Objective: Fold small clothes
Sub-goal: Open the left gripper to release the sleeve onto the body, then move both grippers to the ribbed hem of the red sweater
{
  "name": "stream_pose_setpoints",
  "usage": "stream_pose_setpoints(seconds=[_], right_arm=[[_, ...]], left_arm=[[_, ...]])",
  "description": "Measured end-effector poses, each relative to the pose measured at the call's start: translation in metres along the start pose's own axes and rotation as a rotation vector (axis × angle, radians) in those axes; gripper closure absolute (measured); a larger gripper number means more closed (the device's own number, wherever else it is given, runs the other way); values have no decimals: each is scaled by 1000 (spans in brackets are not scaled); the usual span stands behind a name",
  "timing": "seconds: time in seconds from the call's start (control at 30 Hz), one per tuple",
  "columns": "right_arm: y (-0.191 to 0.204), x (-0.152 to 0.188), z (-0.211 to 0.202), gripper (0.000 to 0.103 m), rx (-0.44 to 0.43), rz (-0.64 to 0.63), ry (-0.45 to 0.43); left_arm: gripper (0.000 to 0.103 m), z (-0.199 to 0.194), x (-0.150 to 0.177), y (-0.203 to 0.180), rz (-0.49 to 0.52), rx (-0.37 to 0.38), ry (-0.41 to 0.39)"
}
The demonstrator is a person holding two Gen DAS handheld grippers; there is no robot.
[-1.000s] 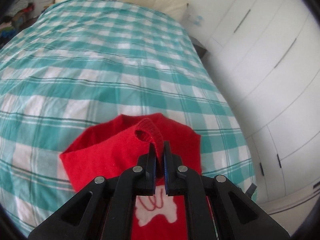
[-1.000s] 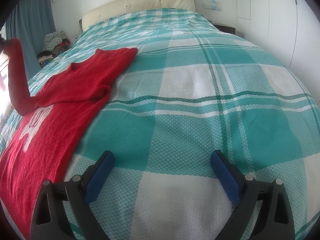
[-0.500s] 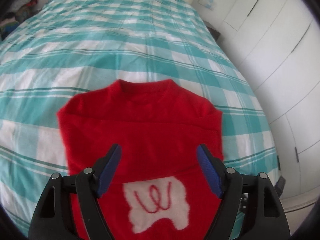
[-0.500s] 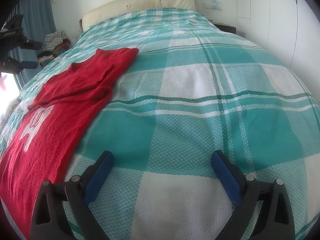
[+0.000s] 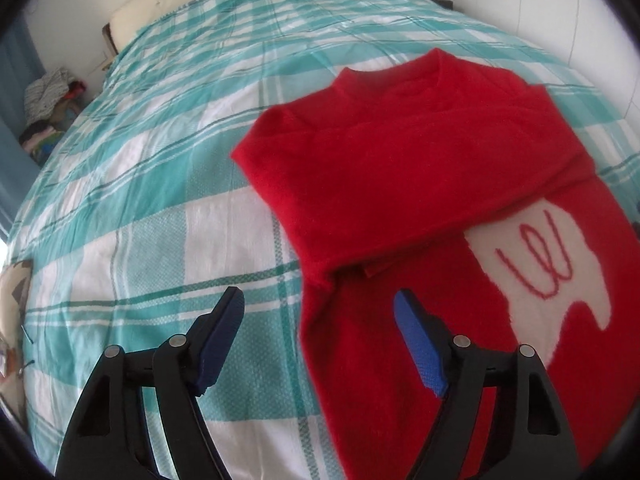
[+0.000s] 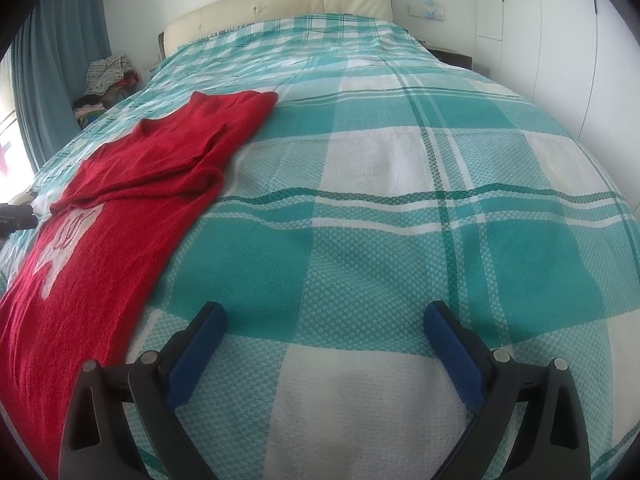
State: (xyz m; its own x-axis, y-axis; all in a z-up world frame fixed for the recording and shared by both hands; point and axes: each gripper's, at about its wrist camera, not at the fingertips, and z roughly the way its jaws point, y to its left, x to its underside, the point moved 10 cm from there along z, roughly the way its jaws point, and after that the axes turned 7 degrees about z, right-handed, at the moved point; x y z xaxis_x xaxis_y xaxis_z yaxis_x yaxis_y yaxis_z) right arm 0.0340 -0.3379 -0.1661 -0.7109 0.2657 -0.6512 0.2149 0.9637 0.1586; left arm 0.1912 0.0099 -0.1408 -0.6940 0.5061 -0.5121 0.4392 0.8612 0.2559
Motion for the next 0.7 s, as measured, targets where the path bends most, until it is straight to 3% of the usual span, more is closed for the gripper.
stream_pose_setpoints(seconds=[0.03,0.07,0.1,0.13,0.2,0.3,0.4,0.43,0.47,0.53,0.7], right_arm=[[-1,0,0,4,-1,1,-1],[-1,-1,0,4,-3,2,-2],[-1,-1,0,4,-3,2,-3],[-2,0,-1,4,-4,3,-3],[-2,0,-1,4,-5,3,-3],[-2,0,-1,4,-5,3,-2],[-2,0,-1,3,-4,2,0],[-1,0,-1,3,-4,1,0],[-1,0,-1,3,-4,1,0],[-1,0,-1,3,-4,1,0],[-1,0,-1,3,-4,1,0]], left_arm=[[35,6,-3,4,-14,-32,-14],[63,12,-4,10,-30,-73,-20],[82,18,0,19,-56,-108,-10],[95,24,7,26,-107,-91,-3],[96,24,19,33,-174,-75,-24],[96,21,28,30,-150,-95,-40],[85,15,29,32,-165,-121,-31],[67,12,30,35,-178,-142,-25],[42,7,32,39,-191,-170,-25],[22,-7,36,45,-210,-215,-54],[21,-29,44,45,-222,-251,-59]])
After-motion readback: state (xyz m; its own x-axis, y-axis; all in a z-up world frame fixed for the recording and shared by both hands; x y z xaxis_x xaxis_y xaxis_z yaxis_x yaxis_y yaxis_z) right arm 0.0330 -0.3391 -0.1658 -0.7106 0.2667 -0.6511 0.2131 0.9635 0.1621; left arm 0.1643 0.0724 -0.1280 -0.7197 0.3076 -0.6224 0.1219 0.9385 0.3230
